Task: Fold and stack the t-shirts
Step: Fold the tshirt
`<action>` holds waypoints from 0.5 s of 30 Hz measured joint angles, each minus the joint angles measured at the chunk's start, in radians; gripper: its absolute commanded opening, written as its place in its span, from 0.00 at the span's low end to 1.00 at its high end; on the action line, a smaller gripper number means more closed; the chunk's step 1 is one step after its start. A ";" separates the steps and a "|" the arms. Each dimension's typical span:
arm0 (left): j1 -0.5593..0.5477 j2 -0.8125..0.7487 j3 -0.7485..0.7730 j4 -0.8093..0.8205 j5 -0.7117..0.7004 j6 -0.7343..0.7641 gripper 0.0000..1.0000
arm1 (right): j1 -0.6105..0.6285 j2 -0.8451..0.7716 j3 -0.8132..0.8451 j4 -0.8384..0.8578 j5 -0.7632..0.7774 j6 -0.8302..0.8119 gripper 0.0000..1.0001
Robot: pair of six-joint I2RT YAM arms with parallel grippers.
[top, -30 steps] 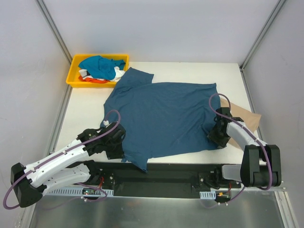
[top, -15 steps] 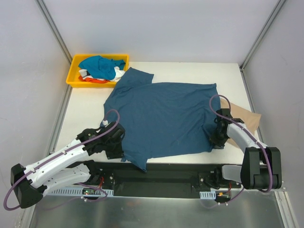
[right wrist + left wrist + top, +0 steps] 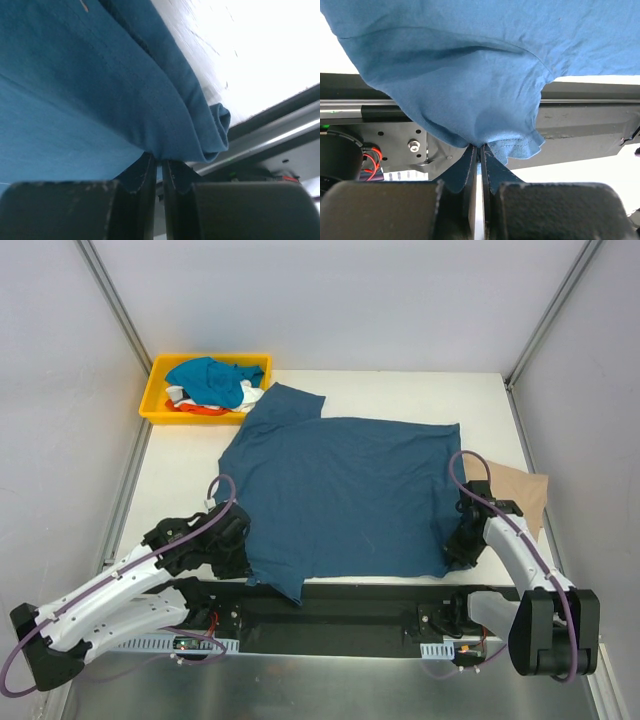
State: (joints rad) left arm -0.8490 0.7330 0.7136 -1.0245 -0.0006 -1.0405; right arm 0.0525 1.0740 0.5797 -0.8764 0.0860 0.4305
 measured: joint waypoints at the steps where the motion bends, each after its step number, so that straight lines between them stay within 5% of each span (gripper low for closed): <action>1: 0.000 -0.003 0.000 -0.003 0.000 0.000 0.00 | 0.002 -0.001 0.002 -0.010 0.000 0.000 0.11; 15: 0.088 0.157 0.159 0.141 -0.147 0.142 0.00 | 0.048 0.082 0.246 -0.069 -0.008 -0.021 0.12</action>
State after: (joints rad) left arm -0.7612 0.8898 0.8726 -0.8837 -0.1474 -0.8982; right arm 0.1009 1.1564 0.8257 -0.9455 0.0776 0.4091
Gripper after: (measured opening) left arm 0.010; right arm 0.118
